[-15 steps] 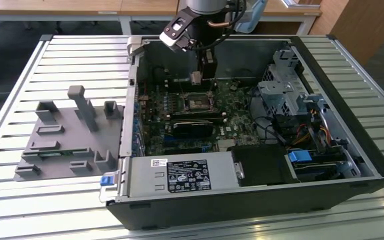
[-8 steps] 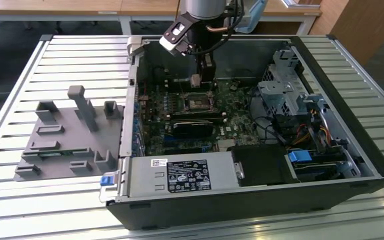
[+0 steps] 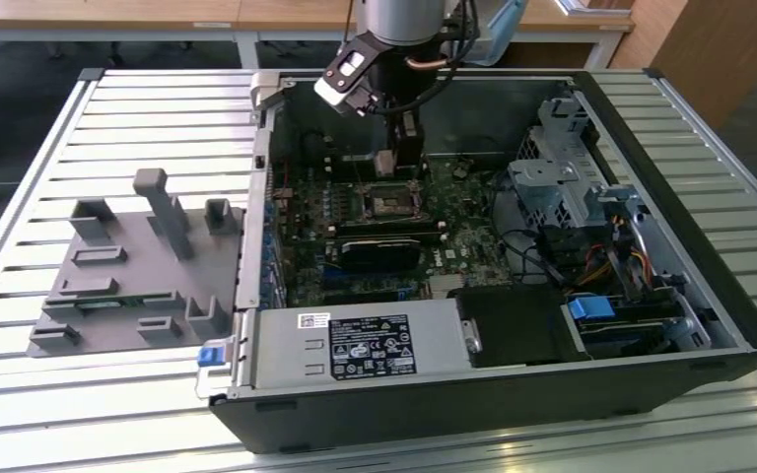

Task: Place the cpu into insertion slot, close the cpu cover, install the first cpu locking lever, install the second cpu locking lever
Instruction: 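Place the cpu into insertion slot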

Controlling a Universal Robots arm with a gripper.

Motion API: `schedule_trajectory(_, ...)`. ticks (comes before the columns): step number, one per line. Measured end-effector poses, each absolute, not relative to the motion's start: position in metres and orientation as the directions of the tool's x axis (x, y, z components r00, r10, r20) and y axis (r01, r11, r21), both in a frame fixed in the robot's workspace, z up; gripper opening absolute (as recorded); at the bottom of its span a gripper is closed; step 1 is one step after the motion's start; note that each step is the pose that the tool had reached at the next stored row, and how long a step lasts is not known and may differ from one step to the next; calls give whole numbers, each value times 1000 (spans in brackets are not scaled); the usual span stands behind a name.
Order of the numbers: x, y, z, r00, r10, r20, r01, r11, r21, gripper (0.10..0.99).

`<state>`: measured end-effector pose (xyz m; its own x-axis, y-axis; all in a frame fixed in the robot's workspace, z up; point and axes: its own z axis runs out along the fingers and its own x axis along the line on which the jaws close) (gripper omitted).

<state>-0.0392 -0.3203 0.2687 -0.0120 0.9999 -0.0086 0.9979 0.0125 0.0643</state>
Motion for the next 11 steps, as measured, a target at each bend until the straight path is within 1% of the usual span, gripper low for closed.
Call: schedule_trajectory(11,-39,-320,256,-12,1000,-9,998,12,65,541)
